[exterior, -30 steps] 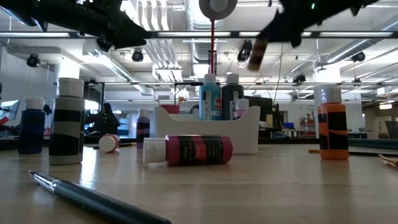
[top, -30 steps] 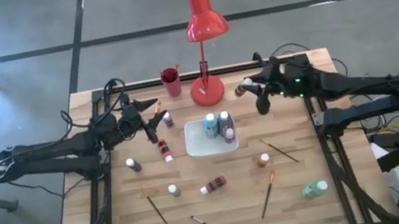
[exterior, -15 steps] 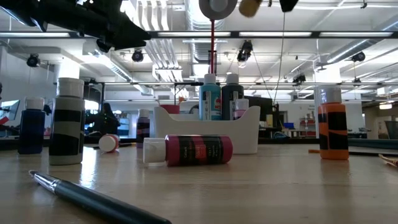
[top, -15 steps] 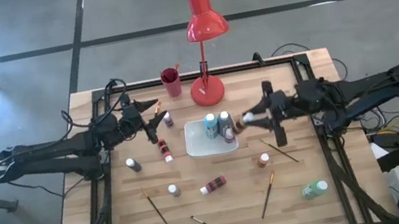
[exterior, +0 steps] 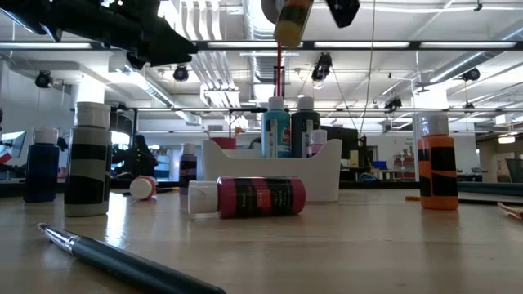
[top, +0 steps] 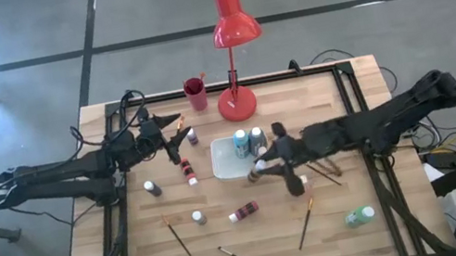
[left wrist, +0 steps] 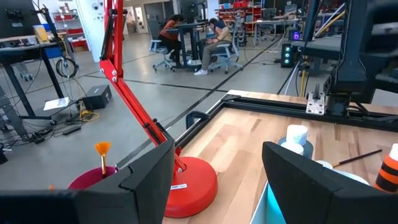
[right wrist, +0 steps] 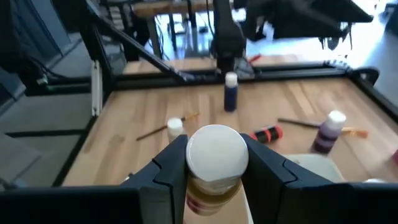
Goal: Pick & Place Paint Supplies
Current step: Put the yellow paint bottle into the white bin, then put the gold paint brush into the red cup
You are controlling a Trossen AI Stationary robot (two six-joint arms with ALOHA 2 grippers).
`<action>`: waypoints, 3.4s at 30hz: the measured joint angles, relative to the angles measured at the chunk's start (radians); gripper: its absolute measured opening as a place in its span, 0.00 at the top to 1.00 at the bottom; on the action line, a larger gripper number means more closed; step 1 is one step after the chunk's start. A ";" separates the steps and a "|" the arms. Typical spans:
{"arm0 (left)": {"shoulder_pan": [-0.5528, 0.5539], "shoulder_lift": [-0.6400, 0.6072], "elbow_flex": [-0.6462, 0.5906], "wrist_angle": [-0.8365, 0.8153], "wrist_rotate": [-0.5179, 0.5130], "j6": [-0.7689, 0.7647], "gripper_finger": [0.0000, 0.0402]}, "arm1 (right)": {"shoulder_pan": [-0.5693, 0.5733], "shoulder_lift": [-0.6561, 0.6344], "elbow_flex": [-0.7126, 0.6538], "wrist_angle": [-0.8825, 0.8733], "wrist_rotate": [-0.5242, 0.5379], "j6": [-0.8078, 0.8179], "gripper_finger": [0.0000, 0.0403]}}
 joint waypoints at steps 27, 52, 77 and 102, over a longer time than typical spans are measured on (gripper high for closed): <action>0.000 0.000 0.000 -0.003 0.000 0.000 0.38 | -0.023 0.336 0.019 -0.014 0.493 0.165 0.73; 0.000 0.000 0.000 -0.003 0.000 0.000 0.38 | -0.057 0.417 -0.011 -0.042 0.527 0.307 0.73; 0.000 0.000 0.000 -0.002 0.000 0.000 0.38 | -0.062 0.413 -0.032 -0.038 0.546 0.305 0.54; 0.000 0.000 0.000 -0.002 0.000 0.000 0.38 | 0.037 -0.087 0.155 -0.656 0.380 0.179 0.84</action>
